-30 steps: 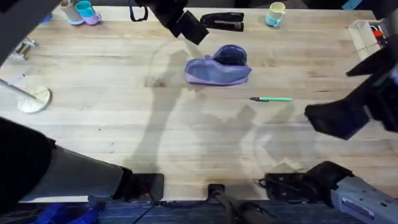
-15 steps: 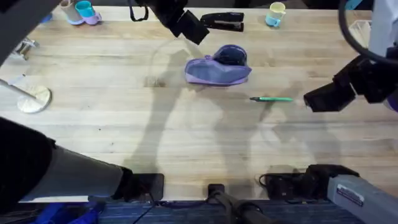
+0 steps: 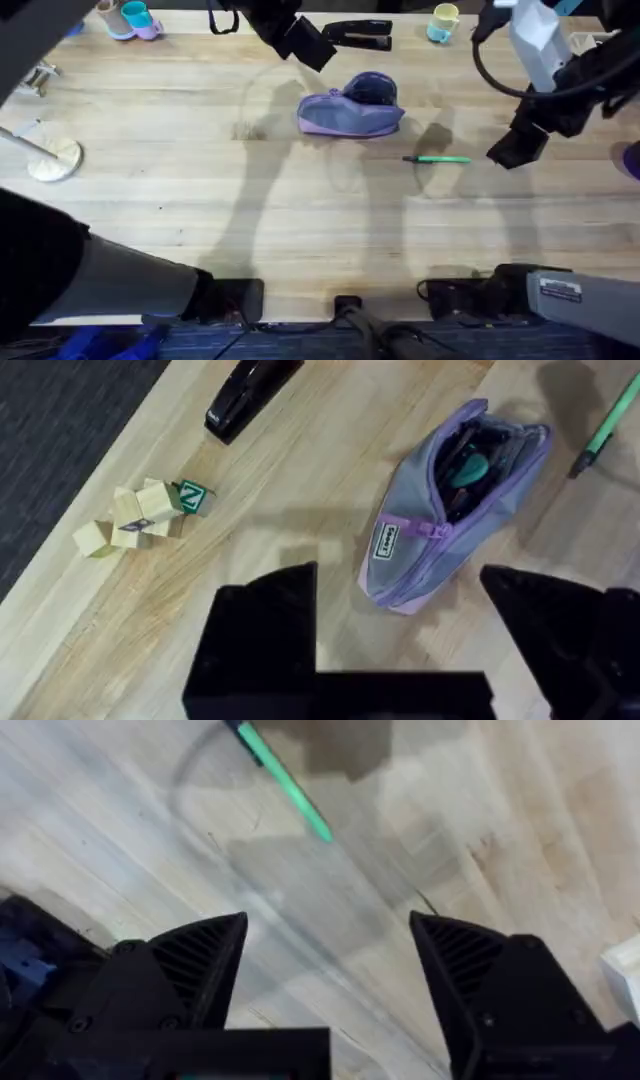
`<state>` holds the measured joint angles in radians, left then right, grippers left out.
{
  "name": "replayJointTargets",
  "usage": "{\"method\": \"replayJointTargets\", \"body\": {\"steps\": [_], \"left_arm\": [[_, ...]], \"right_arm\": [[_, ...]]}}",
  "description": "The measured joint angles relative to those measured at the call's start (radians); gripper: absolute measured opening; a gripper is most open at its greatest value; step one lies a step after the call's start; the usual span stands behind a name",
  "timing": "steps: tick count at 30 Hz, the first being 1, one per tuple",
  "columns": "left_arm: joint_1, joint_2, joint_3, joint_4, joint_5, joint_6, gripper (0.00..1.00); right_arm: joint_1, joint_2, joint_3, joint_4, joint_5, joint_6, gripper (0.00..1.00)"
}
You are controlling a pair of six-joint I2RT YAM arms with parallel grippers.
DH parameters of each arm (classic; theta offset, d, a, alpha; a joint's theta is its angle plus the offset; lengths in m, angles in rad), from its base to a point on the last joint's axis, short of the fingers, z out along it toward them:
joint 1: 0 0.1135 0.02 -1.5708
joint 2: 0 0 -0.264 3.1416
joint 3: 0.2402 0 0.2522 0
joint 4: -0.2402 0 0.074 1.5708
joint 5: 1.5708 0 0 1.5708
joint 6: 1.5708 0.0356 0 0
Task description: Unzip the bag, pick up the pens from the table one at a time and place them inside, then zip the bag closed.
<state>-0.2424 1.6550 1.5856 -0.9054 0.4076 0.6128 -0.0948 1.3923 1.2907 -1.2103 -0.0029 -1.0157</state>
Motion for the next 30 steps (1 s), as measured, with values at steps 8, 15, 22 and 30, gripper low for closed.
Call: {"method": "replayJointTargets", "body": {"steps": [8, 15, 22, 30], "left_arm": [[0.000, 0.000, 0.000, 0.000, 0.000, 0.000, 0.993], [0.000, 0.000, 0.000, 0.002, 0.000, 0.000, 0.992], [0.000, 0.000, 0.000, 0.002, 0.000, 0.000, 0.993], [0.000, 0.000, 0.000, 0.002, 0.000, 0.000, 0.993]], "right_arm": [[0.011, 0.088, 0.000, 0.010, 0.003, -0.020, 0.996], [0.074, 0.116, 0.000, 0.042, -0.051, -0.132, 0.996], [0.098, 0.172, 0.000, 0.041, -0.093, -0.247, 0.996], [0.098, 0.231, -0.001, 0.052, -0.118, -0.262, 0.997]]}}
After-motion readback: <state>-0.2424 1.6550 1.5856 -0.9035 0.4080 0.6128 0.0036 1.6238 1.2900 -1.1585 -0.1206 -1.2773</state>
